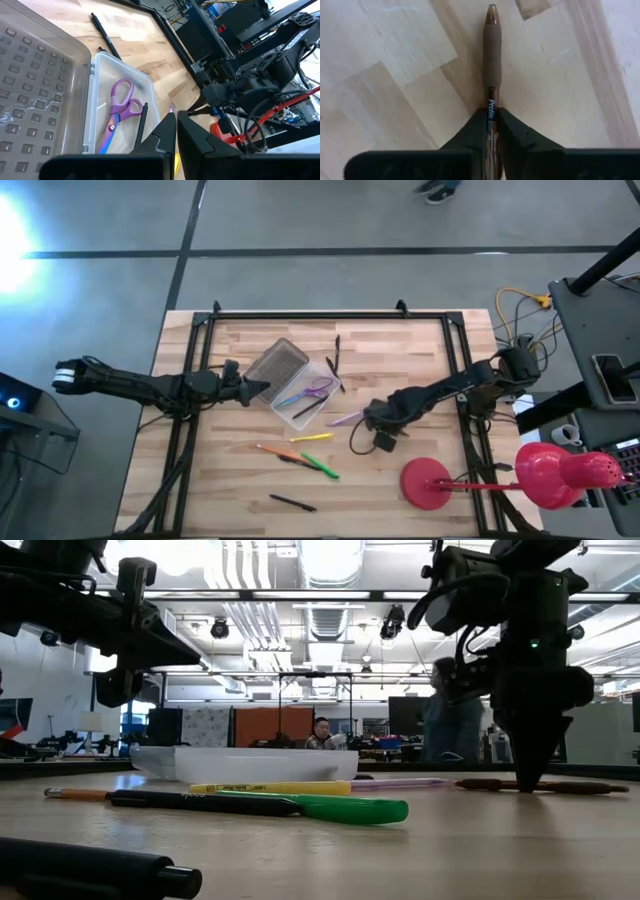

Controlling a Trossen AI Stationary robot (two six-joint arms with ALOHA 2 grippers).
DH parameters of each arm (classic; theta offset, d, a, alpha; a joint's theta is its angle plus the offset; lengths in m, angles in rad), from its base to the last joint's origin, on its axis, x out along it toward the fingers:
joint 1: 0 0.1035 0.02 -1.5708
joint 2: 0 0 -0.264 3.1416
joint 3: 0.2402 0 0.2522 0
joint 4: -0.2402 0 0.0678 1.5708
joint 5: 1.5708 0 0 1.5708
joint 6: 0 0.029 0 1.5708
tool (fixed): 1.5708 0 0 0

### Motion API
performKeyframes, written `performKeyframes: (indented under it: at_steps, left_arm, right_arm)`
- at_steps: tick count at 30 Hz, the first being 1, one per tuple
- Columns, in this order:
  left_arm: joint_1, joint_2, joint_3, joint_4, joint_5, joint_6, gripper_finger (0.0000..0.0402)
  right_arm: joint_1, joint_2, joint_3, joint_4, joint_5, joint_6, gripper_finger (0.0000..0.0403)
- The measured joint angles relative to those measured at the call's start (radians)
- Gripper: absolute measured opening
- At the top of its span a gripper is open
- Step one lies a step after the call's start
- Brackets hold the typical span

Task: Pick & place school supplies into a supply box
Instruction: Put the brown pen into the transparent supply box

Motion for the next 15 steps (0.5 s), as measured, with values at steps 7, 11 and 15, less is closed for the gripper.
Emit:
performKeyframes:
  at_steps: [7, 11, 15]
  left_arm:
    - [0.0, 0.0, 0.0, 0.0, 0.0, 0.0, 0.0]
    - [0.0, 0.0, 0.0, 0.0, 0.0, 0.0, 0.0]
    - [0.0, 0.0, 0.0, 0.0, 0.0, 0.0, 0.0]
  right_arm:
    - [-0.055, -0.006, 0.131, -0.059, 0.018, -0.122, 0.0015]
    - [-0.12, -0.01, 0.267, -0.06, 0.078, -0.325, 0.0014]
    - [-0.204, 0.048, 0.418, -0.025, 0.115, -0.65, 0.0014]
